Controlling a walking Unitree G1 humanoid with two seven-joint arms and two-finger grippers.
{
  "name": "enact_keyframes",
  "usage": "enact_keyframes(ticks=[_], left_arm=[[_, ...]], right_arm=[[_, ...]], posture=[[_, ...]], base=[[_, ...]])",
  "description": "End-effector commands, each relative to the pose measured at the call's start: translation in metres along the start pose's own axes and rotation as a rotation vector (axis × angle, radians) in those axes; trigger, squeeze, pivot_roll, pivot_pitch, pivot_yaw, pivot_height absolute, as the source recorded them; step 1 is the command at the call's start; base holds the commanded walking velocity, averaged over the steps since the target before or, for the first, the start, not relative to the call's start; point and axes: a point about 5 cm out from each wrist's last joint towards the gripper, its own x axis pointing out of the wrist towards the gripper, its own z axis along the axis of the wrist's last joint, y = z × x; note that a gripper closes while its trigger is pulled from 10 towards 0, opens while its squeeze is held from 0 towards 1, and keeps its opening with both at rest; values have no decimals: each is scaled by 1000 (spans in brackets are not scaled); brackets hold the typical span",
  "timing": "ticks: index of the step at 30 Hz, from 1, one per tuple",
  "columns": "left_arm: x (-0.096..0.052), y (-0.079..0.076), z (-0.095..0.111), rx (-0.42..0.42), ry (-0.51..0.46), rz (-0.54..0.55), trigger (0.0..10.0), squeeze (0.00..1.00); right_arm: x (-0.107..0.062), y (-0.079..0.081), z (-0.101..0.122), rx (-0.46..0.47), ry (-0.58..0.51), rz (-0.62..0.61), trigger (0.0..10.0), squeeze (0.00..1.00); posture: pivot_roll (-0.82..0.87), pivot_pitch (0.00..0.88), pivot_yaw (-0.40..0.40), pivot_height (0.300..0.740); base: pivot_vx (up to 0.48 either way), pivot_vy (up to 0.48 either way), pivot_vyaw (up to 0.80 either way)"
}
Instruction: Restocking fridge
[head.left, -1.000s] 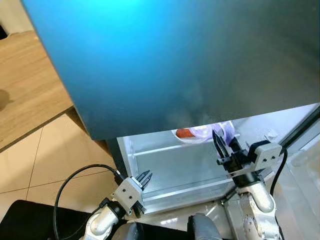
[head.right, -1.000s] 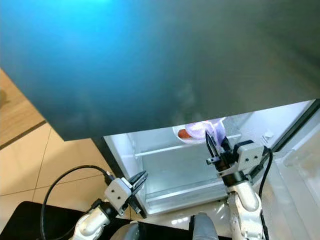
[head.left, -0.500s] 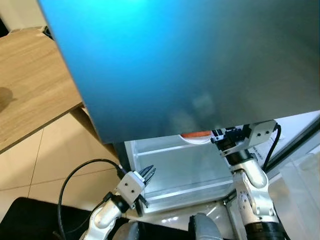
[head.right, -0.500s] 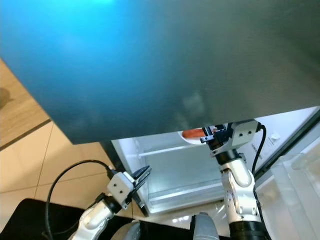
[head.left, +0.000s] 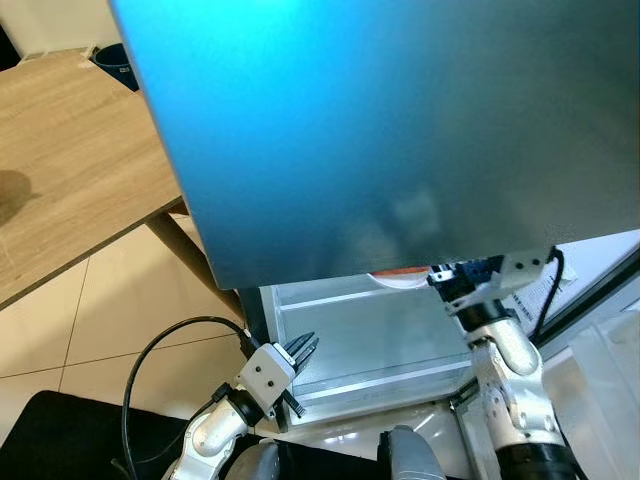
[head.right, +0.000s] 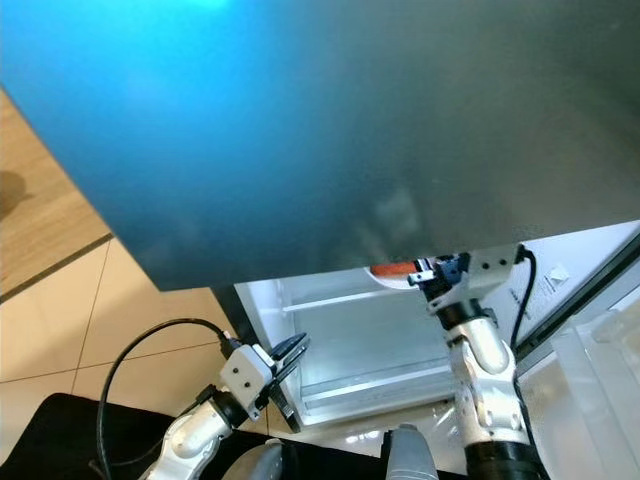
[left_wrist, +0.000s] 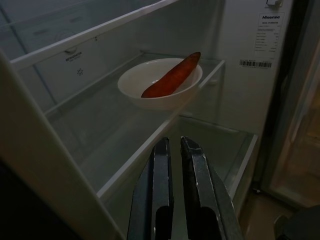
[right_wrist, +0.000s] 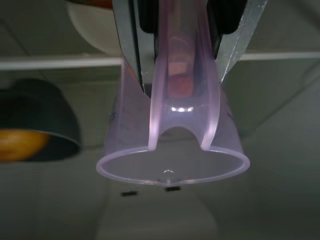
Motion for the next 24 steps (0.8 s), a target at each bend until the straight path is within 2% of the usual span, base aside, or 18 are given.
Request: enact_keyframes(ticks=[1,5,9,24], left_arm=[[2,-9,-2,-24,12,-34,10000,0],[2,-9,-2,-27,15,-36,10000,0],[2,-9,-2,-28,16,-39,10000,0],[1,-10,-1,-24,16,-56,10000,0]], right_arm=[[-8,-3,4,-2,-10,1,10000,0],[-15,-7,3,-6,0,-15,10000,0],[-22,-10,2,-4,5,-28,10000,0],[-27,-6,2,7,7,-28,10000,0]], posture=[[-118,171,46,656],[-119,170,47,656],[-122,171,55,636],[-116,175,59,621]], base=[[0,0,0],[0,0,0],[0,0,0],[0,0,0]])
